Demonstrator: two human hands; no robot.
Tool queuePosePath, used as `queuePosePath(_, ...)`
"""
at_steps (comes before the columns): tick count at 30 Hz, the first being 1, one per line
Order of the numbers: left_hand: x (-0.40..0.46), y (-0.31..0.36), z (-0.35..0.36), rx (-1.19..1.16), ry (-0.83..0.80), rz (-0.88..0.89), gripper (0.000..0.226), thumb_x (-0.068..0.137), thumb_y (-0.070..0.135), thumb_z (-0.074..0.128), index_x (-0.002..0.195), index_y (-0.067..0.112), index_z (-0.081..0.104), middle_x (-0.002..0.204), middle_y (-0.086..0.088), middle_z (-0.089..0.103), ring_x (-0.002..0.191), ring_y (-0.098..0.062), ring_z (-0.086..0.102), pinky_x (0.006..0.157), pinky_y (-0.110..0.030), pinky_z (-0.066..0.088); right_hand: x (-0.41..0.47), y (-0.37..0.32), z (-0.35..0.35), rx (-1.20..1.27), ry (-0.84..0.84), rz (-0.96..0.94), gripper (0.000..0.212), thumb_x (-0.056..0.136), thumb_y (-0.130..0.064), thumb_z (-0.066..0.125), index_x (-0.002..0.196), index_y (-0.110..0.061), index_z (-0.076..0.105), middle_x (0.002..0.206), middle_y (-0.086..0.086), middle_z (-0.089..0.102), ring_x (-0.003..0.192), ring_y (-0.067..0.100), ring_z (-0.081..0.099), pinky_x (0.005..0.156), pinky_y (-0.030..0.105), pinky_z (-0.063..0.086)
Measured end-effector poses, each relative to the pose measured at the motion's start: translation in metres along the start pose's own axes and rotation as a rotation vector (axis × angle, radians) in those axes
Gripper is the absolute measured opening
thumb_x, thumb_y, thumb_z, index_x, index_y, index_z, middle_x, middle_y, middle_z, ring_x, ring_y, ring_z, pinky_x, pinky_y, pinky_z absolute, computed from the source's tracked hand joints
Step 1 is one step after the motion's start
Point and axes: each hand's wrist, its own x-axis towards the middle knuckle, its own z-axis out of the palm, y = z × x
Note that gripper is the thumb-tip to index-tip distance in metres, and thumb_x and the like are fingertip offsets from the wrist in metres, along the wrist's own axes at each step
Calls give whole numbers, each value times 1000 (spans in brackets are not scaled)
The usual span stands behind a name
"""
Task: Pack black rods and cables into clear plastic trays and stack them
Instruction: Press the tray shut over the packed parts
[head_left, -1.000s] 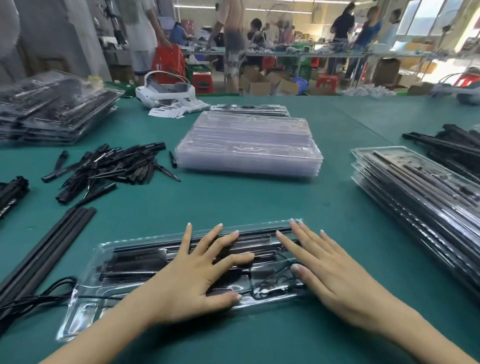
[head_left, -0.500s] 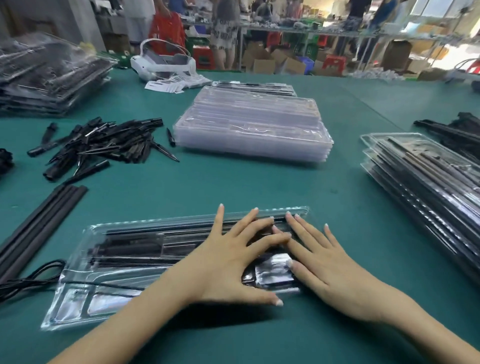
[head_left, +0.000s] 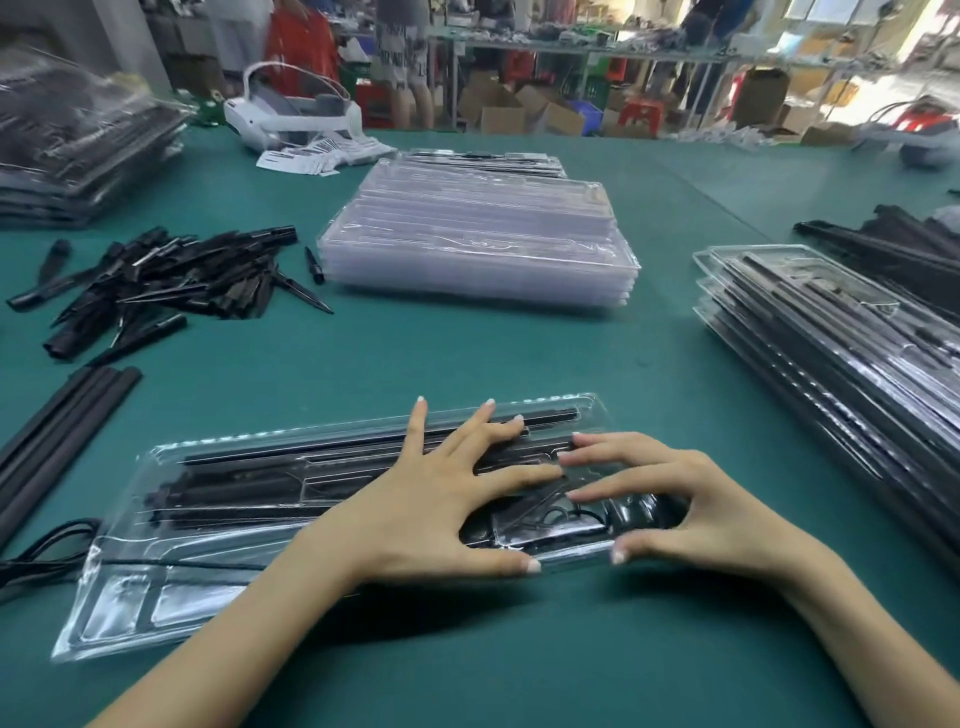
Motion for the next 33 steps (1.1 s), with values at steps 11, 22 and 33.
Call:
queuePosePath(11,2,3,1,-20,36,-16,67,77,74,41,138,56,19,156,15,7,144,-3,-17,111,-57,-20,-6,-6,6,-300,120,-124,24,86,-29,68,106,-17,74,124,-3,64,118,8,58,102,43,45)
queuePosePath(22,6,9,-8,-169,13,-67,53,81,72,39,131,55,31,155,17,17,145,-1,-4,113,-60,-13,-4,-11,8,-663,243,-319,36,98,-26,43,102,-6,73,109,7,70,102,14,68,97,71,35)
queuePosePath(33,8,9,-17,-239,6,-90,53,77,72,40,127,54,35,151,17,29,144,-1,7,112,-65,-6,-10,-20,15,-638,372,-438,24,91,-42,58,82,-27,74,139,1,45,123,17,44,103,50,30)
